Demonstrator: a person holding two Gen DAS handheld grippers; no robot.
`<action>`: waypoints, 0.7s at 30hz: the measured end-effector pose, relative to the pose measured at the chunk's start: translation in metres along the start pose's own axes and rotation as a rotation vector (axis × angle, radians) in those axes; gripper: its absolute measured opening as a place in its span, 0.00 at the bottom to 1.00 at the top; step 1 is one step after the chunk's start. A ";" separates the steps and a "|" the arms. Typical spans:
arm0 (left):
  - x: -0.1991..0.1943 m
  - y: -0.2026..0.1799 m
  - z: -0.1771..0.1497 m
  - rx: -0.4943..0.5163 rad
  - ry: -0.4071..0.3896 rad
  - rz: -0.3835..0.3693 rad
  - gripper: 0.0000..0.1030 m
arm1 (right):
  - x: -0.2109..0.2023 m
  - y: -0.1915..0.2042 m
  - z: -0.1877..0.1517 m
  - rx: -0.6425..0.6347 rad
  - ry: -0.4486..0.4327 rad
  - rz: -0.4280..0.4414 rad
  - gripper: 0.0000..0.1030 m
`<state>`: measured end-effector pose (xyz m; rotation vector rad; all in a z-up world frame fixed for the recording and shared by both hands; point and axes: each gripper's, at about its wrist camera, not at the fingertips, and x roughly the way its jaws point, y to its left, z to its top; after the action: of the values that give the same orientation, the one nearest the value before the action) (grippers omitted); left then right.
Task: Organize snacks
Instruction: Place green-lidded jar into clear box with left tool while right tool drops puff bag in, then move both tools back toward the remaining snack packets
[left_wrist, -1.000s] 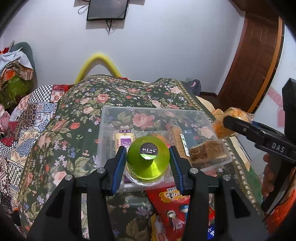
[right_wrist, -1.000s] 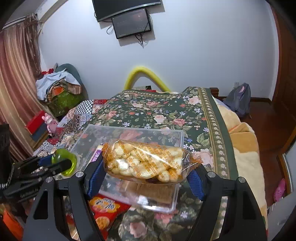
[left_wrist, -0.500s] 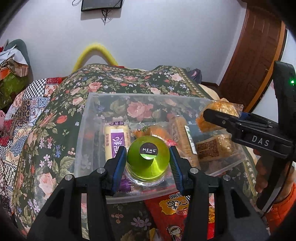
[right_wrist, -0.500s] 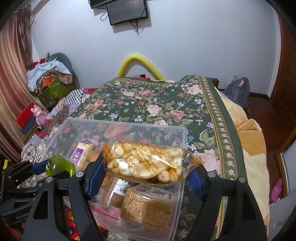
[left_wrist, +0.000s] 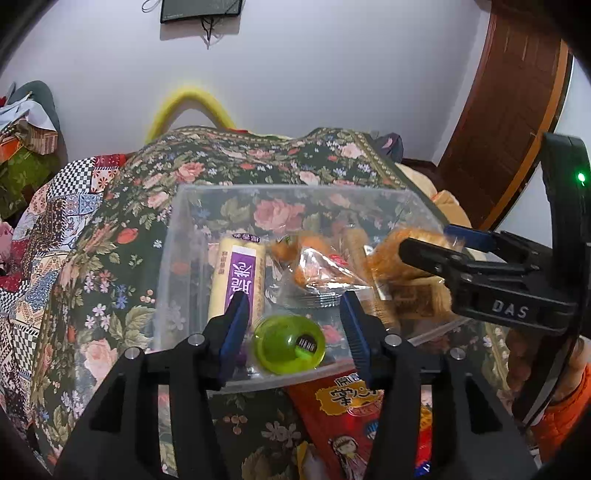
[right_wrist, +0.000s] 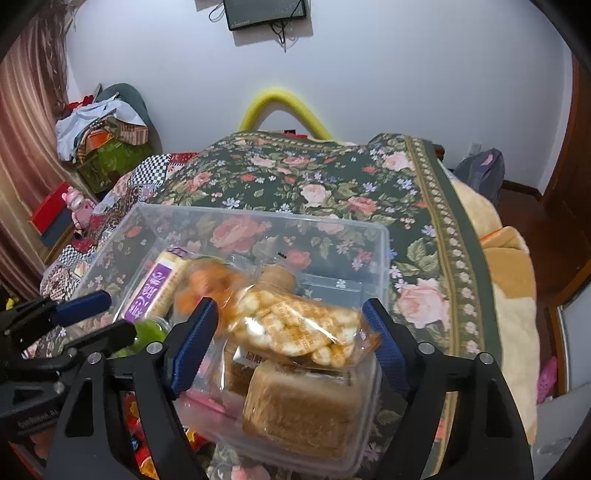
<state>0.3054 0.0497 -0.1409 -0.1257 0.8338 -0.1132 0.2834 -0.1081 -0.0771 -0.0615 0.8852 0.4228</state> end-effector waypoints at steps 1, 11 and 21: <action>-0.005 0.000 0.000 -0.005 -0.006 -0.001 0.50 | -0.003 0.000 0.001 -0.001 -0.006 -0.001 0.79; -0.078 -0.004 -0.004 0.006 -0.102 0.011 0.55 | -0.071 0.010 -0.007 -0.022 -0.110 0.030 0.81; -0.136 -0.010 -0.046 0.021 -0.108 0.009 0.60 | -0.125 0.028 -0.046 -0.054 -0.164 0.055 0.85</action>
<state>0.1803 0.0569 -0.0706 -0.1073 0.7251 -0.1059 0.1693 -0.1347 -0.0073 -0.0510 0.7148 0.4963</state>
